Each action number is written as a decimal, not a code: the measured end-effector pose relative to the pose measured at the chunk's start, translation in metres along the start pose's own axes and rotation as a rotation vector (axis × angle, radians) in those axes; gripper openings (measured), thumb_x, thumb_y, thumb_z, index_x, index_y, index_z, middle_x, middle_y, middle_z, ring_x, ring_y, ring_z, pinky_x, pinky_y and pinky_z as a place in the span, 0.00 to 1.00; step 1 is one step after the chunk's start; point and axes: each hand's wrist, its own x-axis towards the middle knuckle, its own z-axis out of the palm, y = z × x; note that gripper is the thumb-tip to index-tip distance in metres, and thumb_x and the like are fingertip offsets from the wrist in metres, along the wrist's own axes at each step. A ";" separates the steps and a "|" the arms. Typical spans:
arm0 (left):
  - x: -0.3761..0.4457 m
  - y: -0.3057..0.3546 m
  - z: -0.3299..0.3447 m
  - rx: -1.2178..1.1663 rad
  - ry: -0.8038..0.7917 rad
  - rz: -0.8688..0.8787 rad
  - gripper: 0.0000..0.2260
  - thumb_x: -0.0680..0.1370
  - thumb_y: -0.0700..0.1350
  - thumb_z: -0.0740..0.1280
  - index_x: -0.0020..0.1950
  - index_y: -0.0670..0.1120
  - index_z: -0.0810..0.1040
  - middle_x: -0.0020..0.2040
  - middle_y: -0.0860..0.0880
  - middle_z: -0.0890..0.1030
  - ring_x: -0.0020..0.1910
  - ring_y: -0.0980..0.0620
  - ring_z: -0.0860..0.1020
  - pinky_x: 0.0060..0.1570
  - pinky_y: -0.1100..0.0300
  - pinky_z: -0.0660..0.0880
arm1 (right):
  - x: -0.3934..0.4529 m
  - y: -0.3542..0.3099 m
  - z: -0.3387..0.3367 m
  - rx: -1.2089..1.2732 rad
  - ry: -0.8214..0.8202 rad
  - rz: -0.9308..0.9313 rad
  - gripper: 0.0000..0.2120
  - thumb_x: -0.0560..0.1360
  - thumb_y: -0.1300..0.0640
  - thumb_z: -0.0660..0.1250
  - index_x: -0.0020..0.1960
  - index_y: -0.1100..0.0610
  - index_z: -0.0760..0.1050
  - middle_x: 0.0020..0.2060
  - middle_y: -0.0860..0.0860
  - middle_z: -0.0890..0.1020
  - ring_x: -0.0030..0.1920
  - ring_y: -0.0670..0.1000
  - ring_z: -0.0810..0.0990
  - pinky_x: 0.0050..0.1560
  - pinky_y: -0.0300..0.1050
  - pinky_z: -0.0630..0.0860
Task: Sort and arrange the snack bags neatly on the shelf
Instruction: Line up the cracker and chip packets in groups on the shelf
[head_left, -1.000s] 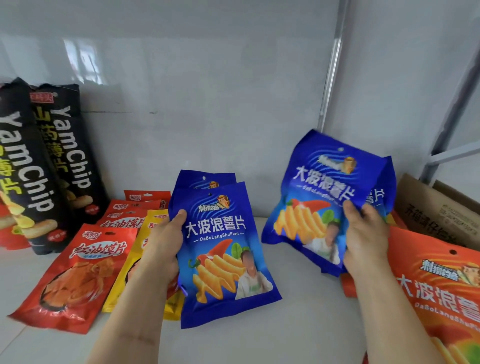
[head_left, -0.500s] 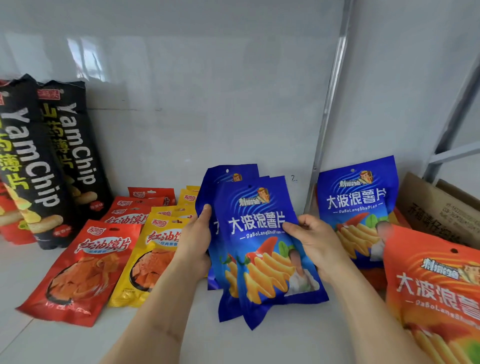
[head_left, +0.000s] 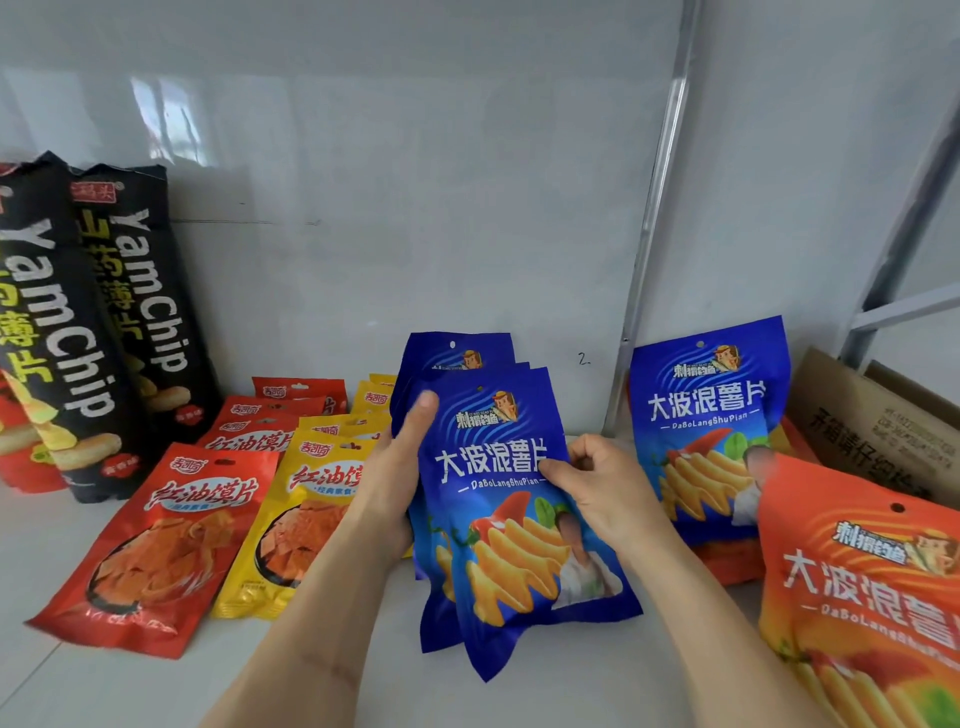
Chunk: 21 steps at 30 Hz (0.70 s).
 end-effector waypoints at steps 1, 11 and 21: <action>0.000 0.000 0.000 0.011 0.025 0.008 0.23 0.73 0.57 0.73 0.63 0.46 0.77 0.51 0.43 0.86 0.48 0.42 0.86 0.49 0.45 0.82 | -0.001 -0.001 -0.001 -0.017 0.000 -0.005 0.12 0.75 0.50 0.72 0.42 0.55 0.72 0.41 0.47 0.83 0.44 0.45 0.83 0.40 0.43 0.79; 0.005 0.000 0.004 0.035 0.078 -0.026 0.08 0.78 0.40 0.70 0.55 0.42 0.76 0.43 0.42 0.87 0.40 0.42 0.85 0.43 0.47 0.83 | 0.003 -0.003 -0.014 -0.069 -0.052 -0.001 0.11 0.76 0.49 0.71 0.49 0.54 0.72 0.45 0.44 0.80 0.46 0.42 0.80 0.34 0.33 0.73; 0.011 0.004 0.016 0.061 0.071 -0.024 0.10 0.78 0.42 0.71 0.58 0.42 0.76 0.45 0.42 0.87 0.40 0.42 0.86 0.37 0.50 0.82 | 0.013 -0.003 -0.101 -0.300 0.614 -0.148 0.14 0.78 0.49 0.68 0.59 0.56 0.78 0.55 0.54 0.79 0.54 0.54 0.77 0.53 0.50 0.74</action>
